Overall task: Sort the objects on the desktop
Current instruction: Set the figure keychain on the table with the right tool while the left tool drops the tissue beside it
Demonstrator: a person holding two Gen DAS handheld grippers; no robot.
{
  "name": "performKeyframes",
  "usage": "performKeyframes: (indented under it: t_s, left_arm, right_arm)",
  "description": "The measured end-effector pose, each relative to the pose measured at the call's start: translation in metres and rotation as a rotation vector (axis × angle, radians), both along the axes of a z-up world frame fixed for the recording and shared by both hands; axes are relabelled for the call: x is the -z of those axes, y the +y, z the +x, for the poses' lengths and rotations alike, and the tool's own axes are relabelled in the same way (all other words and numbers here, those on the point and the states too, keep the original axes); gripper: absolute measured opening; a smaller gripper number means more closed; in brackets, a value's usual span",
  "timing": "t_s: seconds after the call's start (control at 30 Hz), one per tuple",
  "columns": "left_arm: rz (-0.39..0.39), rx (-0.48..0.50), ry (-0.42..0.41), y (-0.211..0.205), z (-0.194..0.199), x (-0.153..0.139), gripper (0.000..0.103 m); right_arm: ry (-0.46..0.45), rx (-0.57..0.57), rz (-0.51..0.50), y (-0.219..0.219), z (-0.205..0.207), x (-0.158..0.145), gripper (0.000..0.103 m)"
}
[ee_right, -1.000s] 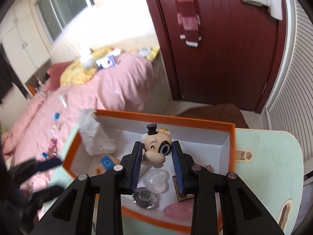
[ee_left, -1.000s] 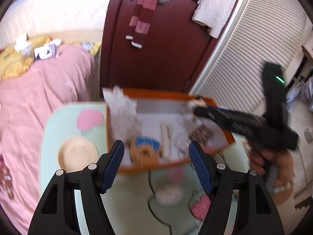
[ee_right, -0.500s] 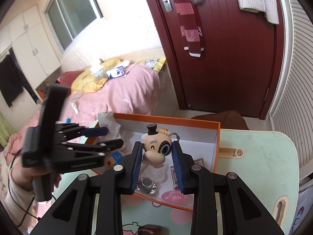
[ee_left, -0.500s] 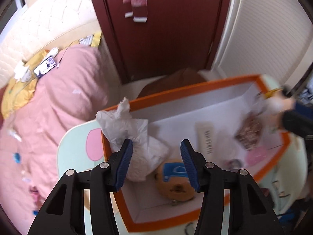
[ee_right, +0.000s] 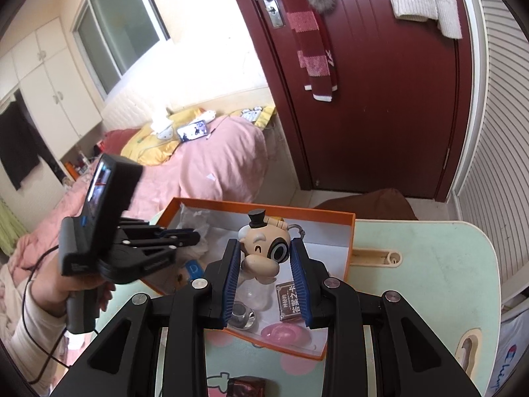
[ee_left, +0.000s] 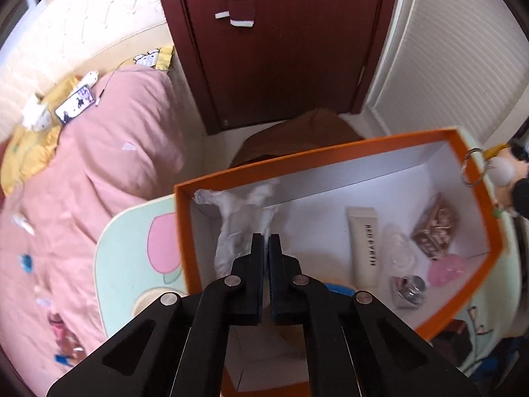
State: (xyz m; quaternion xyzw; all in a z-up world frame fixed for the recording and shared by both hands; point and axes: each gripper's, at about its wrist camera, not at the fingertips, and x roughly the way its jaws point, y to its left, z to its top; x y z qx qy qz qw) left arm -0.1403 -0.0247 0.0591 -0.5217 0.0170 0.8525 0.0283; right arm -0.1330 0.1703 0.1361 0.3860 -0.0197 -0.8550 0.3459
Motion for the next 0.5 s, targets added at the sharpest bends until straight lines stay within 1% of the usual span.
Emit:
performKeyframes:
  t_s: [0.1, 0.17, 0.23, 0.37, 0.43, 0.5]
  left_arm:
    - [0.093, -0.004, 0.056, -0.009, 0.014, -0.018, 0.003]
    - [0.151, -0.004, 0.106, -0.012, 0.025, -0.036, 0.003]
    - [0.193, -0.002, 0.153, -0.014, 0.040, -0.055, 0.003]
    - [0.241, 0.021, 0.213, -0.011, 0.068, -0.081, 0.003]
    - [0.249, 0.038, 0.226, -0.007, 0.083, -0.087, 0.003]
    - [0.252, 0.043, 0.228, -0.005, 0.097, -0.086, 0.003]
  right_arm:
    - [0.010, 0.001, -0.001, 0.000, 0.001, -0.003, 0.030]
    - [0.013, 0.000, -0.001, -0.001, 0.003, -0.004, 0.030]
    - [0.018, -0.001, 0.001, -0.001, 0.008, -0.006, 0.030]
    - [0.032, -0.010, -0.003, 0.000, 0.019, -0.011, 0.030]
    - [0.041, -0.019, -0.007, 0.001, 0.028, -0.014, 0.030]
    - [0.043, -0.030, -0.008, 0.003, 0.039, -0.015, 0.030]
